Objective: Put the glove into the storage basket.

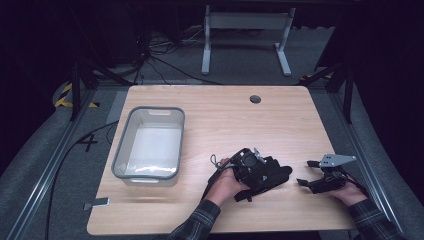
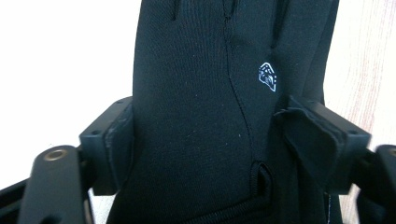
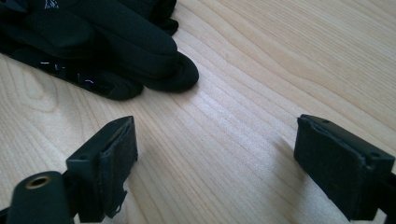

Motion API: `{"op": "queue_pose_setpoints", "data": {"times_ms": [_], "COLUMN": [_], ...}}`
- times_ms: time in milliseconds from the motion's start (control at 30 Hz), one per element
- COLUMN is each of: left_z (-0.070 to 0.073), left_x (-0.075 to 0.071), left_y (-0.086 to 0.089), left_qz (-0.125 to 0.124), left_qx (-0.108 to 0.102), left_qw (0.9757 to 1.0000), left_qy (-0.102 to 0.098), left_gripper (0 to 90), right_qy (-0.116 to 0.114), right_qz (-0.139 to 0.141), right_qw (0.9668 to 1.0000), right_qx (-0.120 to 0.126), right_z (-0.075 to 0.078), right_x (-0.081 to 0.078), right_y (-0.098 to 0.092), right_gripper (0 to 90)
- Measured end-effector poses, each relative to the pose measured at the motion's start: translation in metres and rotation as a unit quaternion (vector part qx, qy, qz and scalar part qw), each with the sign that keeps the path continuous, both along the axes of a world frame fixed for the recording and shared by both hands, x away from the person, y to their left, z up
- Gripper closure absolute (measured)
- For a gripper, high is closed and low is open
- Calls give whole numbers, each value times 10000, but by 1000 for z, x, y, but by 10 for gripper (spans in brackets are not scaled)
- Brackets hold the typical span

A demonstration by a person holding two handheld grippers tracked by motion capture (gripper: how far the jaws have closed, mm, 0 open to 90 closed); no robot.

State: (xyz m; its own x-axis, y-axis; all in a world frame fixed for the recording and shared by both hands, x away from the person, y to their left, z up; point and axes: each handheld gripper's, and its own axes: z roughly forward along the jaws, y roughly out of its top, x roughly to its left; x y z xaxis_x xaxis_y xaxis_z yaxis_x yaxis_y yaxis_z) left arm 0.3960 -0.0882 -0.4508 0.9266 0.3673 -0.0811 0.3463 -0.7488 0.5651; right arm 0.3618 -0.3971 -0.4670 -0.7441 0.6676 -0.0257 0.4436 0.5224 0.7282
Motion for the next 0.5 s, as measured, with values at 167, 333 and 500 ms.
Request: {"op": "queue_pose_setpoints", "data": {"times_ms": [167,333,500], "left_z": [3,6,9], "left_x": [-1,-3,-4], "left_y": [4,1,2], "left_qz": [-221,-245,-158], "left_qx": [-81,38,27], "left_qw": [9996,9995,9994], "left_qy": [135,192,305], "left_gripper": [519,675,700], "right_qy": [2,1,1], "right_qz": [0,1,0], "right_qw": [10000,10000,10000], "right_qx": [0,-1,-1], "right_z": [0,0,0], "right_x": [0,0,0], "right_y": [0,0,0], "right_gripper": [138,138,138]}}
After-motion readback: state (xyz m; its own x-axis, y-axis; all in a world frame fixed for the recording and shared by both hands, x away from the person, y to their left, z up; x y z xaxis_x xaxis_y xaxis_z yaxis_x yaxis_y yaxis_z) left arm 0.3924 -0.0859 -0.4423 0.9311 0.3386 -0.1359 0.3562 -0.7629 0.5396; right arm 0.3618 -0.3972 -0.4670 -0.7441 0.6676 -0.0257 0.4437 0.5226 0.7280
